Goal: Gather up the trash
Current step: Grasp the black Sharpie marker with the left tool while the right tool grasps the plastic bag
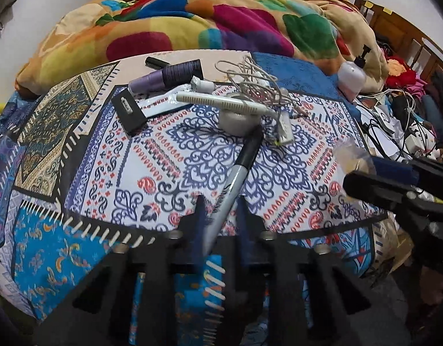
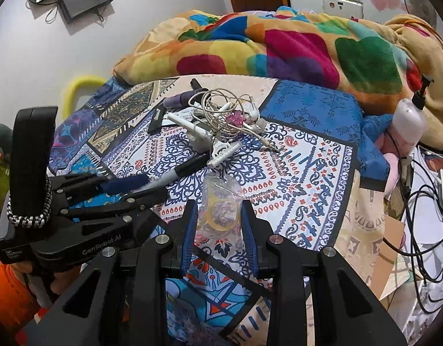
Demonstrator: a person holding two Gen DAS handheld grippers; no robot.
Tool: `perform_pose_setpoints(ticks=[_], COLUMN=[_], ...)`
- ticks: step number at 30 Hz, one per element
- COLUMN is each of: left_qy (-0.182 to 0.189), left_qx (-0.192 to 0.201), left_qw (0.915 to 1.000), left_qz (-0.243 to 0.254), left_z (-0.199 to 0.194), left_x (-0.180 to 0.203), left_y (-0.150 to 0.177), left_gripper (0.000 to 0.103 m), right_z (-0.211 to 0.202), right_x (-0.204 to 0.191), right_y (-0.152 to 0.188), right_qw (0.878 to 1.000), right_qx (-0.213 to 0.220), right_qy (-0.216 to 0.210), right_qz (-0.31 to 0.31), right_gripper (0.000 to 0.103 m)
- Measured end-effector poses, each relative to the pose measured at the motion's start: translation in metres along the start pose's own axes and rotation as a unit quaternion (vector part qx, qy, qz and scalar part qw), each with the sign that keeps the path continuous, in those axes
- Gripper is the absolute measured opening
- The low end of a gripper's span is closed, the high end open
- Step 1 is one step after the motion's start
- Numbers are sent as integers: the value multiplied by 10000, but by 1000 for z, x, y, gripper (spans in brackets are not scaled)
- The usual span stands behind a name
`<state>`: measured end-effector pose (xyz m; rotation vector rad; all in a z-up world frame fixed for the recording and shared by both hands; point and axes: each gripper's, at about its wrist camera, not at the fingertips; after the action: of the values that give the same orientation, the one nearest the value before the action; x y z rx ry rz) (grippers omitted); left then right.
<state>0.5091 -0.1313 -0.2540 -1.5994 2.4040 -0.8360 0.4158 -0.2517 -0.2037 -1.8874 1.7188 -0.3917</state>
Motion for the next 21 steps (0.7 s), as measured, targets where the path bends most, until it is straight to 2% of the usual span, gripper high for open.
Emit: perform_pose_setpoints(ticks=[6,12,21], left_qy=[-38,-117,-289], left_qx=[-21,82,579], left_qw=[9999,9988,9954], left_qz=[-158,-473,-711], left_z=[-10,-30,-85], left_x=[7,7,4], left_y=[16,32,46], left_gripper=[10,10,10], right_z=[-11,-25,-48], right_x=[-6,-16,-39], right_y=[0,1,0], right_qw=[9999,9997,9991], right_qx=[71,168,305], right_qy=[17,1,-21], right_qz=[-114,-177,-287], right_gripper=[28,27,27])
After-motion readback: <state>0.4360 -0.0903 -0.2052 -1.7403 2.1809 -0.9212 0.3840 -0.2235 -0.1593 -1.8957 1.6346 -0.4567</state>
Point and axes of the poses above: each gripper's, at about its wrist camera, not at the fingertips, and z roughly the way its jaws point, x to its right, y to its underside, and after that the axes turned 7 degrees about y, right-handed
